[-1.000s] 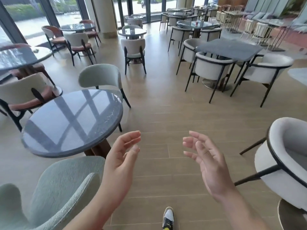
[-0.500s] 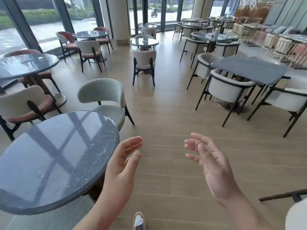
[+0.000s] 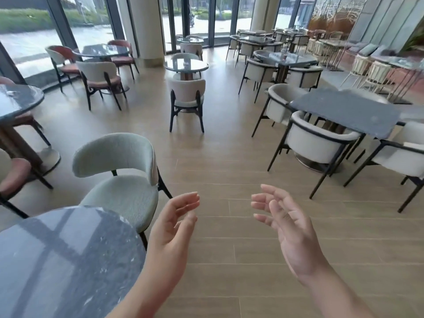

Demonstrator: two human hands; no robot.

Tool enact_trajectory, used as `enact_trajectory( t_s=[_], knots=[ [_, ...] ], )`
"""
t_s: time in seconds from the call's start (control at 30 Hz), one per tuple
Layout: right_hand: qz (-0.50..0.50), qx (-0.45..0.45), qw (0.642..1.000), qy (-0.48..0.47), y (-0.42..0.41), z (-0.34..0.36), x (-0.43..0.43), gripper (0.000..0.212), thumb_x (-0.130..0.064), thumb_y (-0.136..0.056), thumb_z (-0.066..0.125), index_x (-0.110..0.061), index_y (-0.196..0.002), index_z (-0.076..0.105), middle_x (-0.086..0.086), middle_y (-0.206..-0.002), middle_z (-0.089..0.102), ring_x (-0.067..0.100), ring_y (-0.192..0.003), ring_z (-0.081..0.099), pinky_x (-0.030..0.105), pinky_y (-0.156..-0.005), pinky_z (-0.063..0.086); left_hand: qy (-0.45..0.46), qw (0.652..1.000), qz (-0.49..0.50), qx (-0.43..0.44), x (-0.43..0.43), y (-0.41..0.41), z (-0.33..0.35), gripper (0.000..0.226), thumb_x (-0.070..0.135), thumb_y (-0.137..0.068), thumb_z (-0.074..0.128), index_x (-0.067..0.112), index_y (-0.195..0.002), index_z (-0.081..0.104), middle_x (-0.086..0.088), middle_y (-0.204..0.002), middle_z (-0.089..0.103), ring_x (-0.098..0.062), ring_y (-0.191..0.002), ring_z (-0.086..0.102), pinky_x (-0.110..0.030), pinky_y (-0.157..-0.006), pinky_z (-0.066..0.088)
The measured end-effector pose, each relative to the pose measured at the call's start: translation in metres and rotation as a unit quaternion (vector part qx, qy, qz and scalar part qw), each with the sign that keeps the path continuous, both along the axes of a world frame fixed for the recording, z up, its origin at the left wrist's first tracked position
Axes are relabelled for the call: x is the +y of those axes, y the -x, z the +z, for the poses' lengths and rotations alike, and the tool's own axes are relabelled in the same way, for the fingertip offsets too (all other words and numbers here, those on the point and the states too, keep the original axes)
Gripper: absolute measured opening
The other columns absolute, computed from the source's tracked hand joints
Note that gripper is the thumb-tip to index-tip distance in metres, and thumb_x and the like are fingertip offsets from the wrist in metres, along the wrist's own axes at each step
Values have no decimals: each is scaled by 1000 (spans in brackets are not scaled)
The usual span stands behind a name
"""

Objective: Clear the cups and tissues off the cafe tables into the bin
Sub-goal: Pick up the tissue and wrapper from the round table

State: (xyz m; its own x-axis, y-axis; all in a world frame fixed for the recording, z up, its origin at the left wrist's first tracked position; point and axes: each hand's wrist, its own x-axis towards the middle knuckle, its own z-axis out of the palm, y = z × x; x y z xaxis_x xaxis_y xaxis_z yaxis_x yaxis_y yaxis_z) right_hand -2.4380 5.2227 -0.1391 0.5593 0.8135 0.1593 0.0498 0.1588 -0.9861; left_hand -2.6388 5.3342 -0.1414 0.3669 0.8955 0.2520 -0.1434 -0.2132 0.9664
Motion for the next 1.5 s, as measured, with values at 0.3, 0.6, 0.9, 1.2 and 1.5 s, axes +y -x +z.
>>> enact_trajectory(
  t_s=[0.3, 0.6, 0.9, 1.2, 1.5],
  knots=[
    [-33, 28, 999, 15, -83, -14, 119, 62, -75, -78, 72, -32, -124, 71, 11, -122, 72, 28, -117, 68, 57, -104, 51, 15, 999, -25, 14, 139, -88, -8, 33, 30, -88, 61, 20, -120, 67, 3, -122, 73, -16, -119, 67, -58, -104, 50],
    [-3, 61, 998, 8, -210, -44, 286, 62, -74, -77, 74, -31, -122, 72, 11, -120, 73, 29, -117, 68, 62, -105, 50, 19, 999, 16, 24, 286, -207, -28, 42, 41, -83, 60, 22, -119, 67, 0, -123, 73, -18, -120, 66, -58, -104, 50],
    [121, 53, 991, 1, -318, -19, 484, 62, -69, -80, 75, -26, -125, 70, 16, -121, 71, 35, -116, 67, 61, -102, 51, 40, 991, 125, 14, 440, -293, -11, 34, 22, -90, 57, 15, -123, 65, 2, -122, 72, -15, -120, 66, -54, -106, 49],
    [211, 45, 977, 7, -340, -31, 686, 68, -70, -78, 76, -23, -127, 69, 14, -120, 71, 33, -117, 66, 55, -98, 53, 50, 971, 230, -25, 598, -303, -29, 32, 17, -92, 53, 14, -122, 64, -2, -121, 72, -19, -118, 67, -43, -98, 54],
    [237, 31, 971, -5, -336, -21, 920, 57, -54, -87, 71, -15, -129, 66, 12, -118, 72, 30, -116, 66, 47, -94, 55, 57, 967, 243, -60, 813, -312, -26, 29, 18, -93, 52, 19, -120, 64, 4, -118, 73, -18, -117, 67, -38, -95, 54]
  ],
)
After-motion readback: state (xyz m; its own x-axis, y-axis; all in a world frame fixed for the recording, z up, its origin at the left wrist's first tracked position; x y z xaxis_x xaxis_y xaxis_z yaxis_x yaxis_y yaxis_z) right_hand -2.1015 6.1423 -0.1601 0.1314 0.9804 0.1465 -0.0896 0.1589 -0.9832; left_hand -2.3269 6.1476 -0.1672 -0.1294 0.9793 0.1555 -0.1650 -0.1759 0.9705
